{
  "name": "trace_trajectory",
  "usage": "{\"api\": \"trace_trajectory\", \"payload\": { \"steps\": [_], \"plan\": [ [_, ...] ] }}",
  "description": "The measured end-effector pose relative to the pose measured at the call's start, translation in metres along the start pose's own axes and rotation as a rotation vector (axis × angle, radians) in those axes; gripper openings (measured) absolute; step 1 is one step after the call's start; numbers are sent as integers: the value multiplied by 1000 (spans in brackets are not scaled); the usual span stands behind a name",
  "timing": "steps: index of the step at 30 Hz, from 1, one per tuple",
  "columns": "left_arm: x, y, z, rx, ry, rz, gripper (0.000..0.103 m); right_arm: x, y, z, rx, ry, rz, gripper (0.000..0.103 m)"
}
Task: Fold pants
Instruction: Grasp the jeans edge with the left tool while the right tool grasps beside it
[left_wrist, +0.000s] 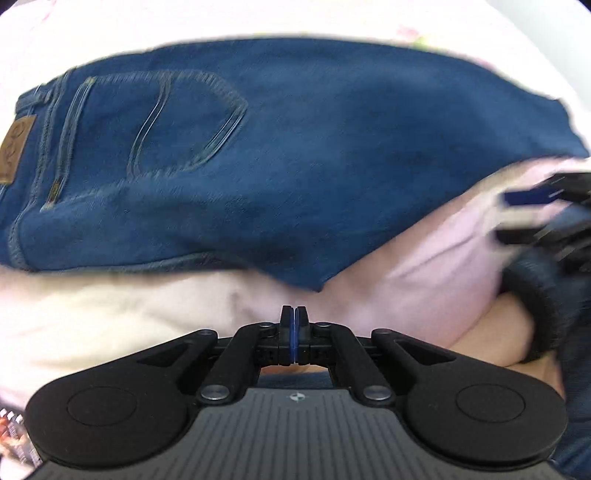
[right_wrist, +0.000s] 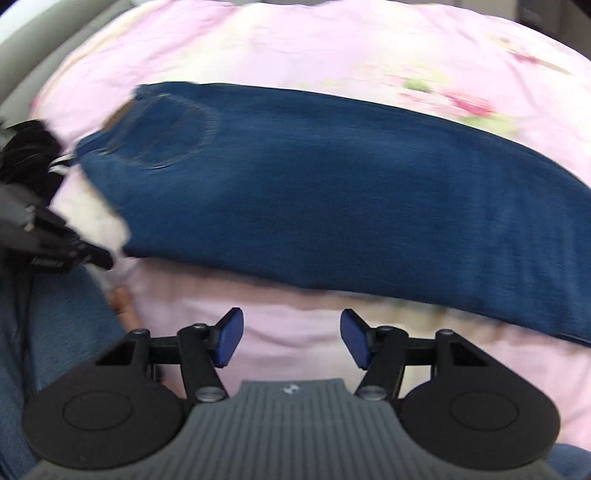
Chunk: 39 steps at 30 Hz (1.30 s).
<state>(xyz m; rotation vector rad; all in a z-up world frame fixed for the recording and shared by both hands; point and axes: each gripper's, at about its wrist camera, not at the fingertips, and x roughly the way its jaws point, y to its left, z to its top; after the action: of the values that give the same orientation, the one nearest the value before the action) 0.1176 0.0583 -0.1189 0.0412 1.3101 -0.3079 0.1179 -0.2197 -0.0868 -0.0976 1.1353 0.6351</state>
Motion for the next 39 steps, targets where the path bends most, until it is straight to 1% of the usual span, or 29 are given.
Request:
{"api": "trace_trajectory", "payload": {
  "steps": [1, 2, 3, 4, 5, 8, 9, 10, 11, 12, 14, 16, 19, 23, 25, 29, 31, 32, 34, 35, 36, 39],
  "plan": [
    [-3, -2, 0, 17, -18, 2, 14, 3, 6, -2, -22, -5, 14, 55],
    [-2, -3, -1, 28, -19, 17, 33, 8, 12, -2, -51, -6, 22, 55],
    [1, -7, 0, 28, -11, 32, 49, 13, 20, -2, -81, -10, 29, 55],
    [5, -9, 2, 24, -1, 46, 53, 17, 27, -3, -112, -15, 34, 55],
    [10, -12, 6, 17, 13, 64, 55, 21, 33, -3, -142, -20, 36, 54],
    [27, -19, 21, -18, 59, 134, 55, 35, 47, -1, -212, -28, 39, 54],
    [29, -21, 25, -25, 57, 151, 48, 40, 50, 0, -229, -26, 45, 54],
    [27, -22, 28, -33, 30, 164, 37, 44, 52, 0, -246, -24, 47, 54],
    [23, -19, 27, -45, 0, 148, 23, 46, 55, -1, -266, -24, 47, 54],
    [17, -19, 28, -49, -21, 128, 17, 48, 57, -2, -293, -29, 44, 54],
    [2, -23, 29, -6, -73, 145, 13, 45, 61, -2, -347, -50, 44, 54],
    [-9, -26, 31, 31, -89, 157, 11, 41, 63, -1, -400, -82, 54, 54],
    [-18, -28, 35, 49, -81, 142, 11, 38, 71, 6, -490, -114, 64, 54],
    [-21, -30, 39, 63, -85, 118, 10, 44, 91, 13, -674, -131, 54, 54],
    [-24, -31, 37, 66, -84, 104, 10, 50, 100, 15, -741, -135, 50, 54],
    [-30, -31, 31, 111, -71, 87, 10, 55, 120, 17, -862, -207, -23, 53],
    [-26, -30, 28, 130, -58, 73, 8, 55, 128, 17, -909, -225, -27, 53],
    [-24, -29, 27, 131, -45, 61, 1, 58, 130, 19, -928, -214, -23, 51],
    [-20, -24, 24, 116, -29, 47, 1, 65, 134, 20, -955, -196, -14, 30],
    [-20, -22, 22, 104, -22, 36, 0, 70, 136, 20, -964, -173, -2, 7],
    [-22, -21, 20, 98, -18, 28, 0, 75, 137, 20, -964, -138, 5, 0],
    [-25, -14, 14, 86, -29, 22, 0, 92, 134, 17, -909, -37, 42, 0]
  ]
}}
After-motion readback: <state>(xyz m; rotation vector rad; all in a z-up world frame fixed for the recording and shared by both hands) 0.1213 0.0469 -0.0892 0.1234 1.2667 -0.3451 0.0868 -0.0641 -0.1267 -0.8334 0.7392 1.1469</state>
